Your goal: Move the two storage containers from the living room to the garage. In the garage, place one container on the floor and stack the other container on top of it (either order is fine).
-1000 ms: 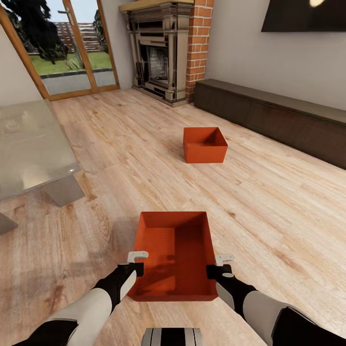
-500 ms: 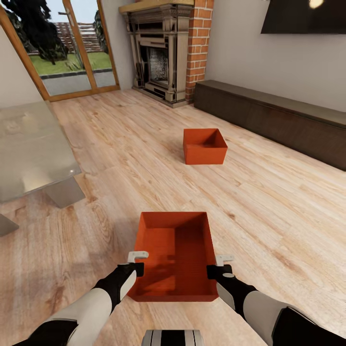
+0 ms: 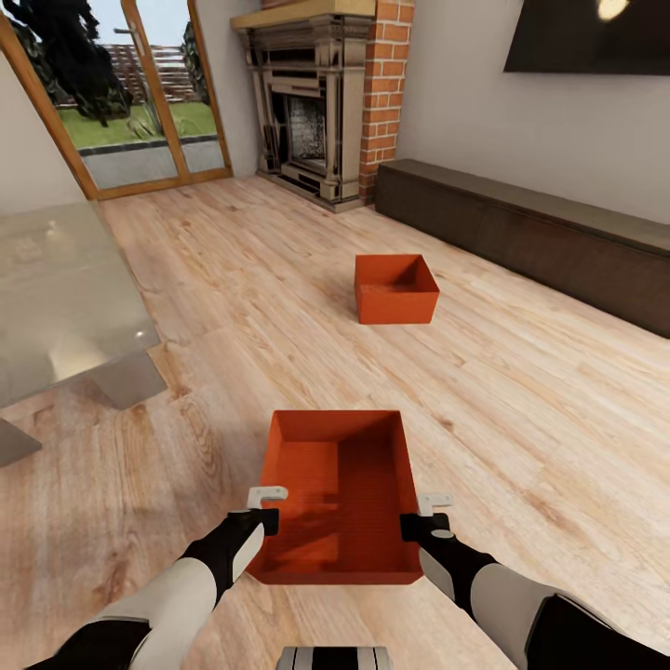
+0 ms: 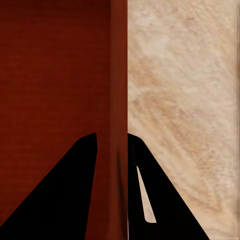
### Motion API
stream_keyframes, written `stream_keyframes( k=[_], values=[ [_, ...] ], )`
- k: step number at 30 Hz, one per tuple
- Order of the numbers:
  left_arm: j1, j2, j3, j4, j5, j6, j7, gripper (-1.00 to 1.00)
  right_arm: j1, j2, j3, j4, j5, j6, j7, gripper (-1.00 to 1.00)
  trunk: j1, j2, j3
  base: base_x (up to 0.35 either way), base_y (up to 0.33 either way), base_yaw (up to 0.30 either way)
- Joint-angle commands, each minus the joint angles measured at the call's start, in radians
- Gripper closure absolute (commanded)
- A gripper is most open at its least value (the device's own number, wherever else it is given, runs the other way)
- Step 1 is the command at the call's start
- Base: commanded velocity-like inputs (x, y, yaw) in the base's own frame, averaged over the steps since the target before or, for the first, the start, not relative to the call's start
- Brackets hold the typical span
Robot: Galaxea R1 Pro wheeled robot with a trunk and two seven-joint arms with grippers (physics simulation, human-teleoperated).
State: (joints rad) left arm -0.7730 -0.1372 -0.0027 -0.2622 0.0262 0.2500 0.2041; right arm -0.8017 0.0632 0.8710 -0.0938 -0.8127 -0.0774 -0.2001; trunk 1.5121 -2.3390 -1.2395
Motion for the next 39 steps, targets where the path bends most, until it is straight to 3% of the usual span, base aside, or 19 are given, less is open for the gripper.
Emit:
stream_keyframes(
  k=[1,39],
  values=[
    [0.000,0.001,0.006,-0.002,-0.019,0.009,0.020,1.00,-0.001,-0.011,0.002,0.011,-0.005,-0.007,-0.015,1.00,-0.004,0.007,0.003,0.000,0.000,0.000],
    [0.000,0.002,0.006,-0.002,-0.019,0.009,0.014,1.00,-0.001,-0.019,0.002,-0.001,-0.003,-0.013,-0.008,1.00,-0.150,0.273,0.122,0.000,0.000,0.000]
  ],
)
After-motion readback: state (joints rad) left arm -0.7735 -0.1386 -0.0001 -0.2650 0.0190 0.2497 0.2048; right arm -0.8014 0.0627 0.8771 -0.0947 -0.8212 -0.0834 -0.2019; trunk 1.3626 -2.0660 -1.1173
